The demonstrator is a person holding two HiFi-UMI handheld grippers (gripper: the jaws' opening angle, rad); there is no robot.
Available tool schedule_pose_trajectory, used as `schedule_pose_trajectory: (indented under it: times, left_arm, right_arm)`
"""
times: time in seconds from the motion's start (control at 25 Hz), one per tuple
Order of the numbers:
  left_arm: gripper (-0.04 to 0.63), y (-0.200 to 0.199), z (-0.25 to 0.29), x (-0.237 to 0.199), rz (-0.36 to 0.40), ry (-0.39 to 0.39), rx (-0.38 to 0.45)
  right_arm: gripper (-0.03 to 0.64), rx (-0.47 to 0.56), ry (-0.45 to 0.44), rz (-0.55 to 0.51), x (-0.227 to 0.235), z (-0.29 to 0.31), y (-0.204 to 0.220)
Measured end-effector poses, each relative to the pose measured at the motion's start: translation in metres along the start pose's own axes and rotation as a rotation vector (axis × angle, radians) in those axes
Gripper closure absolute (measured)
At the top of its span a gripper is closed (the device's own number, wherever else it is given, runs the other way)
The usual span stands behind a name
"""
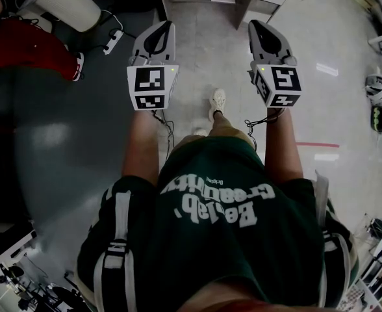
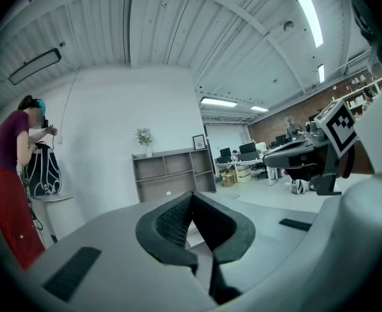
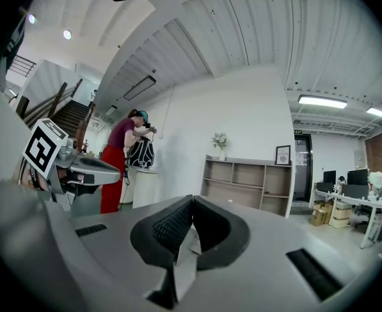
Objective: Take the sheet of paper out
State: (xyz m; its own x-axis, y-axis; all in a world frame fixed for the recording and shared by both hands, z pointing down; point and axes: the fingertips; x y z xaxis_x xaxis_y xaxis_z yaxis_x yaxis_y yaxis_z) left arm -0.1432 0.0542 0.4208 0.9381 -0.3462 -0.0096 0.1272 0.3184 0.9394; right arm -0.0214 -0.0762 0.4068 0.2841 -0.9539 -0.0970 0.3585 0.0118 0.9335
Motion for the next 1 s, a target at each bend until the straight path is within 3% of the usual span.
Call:
schedule_pose_trajectory:
  times: [0.64,1.0]
  left_arm:
    - [0.577,-0.025,0.021,-0.019,0.009,-0.055,0.047]
    - [0.577,-0.004,-0.001,-0.026,0.028,-0.076,-0.015]
  right_arm:
    - [0.584,0.068,-0.067,-0.027,0.015,0.04,-0.03]
    - [0.584,0.061,-0.116,0.038,-0.013,0.043,-0.016]
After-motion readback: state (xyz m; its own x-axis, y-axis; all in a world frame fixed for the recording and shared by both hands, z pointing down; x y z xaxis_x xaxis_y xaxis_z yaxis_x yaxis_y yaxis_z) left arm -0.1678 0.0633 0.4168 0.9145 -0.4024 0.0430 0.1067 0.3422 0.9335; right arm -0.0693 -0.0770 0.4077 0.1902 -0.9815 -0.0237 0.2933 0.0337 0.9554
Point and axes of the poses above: the fingertips, and each gripper's own axes: z forward along the fingers, x to its right, y out of its underside, and after that the axes turned 3 degrees about -z, right-handed
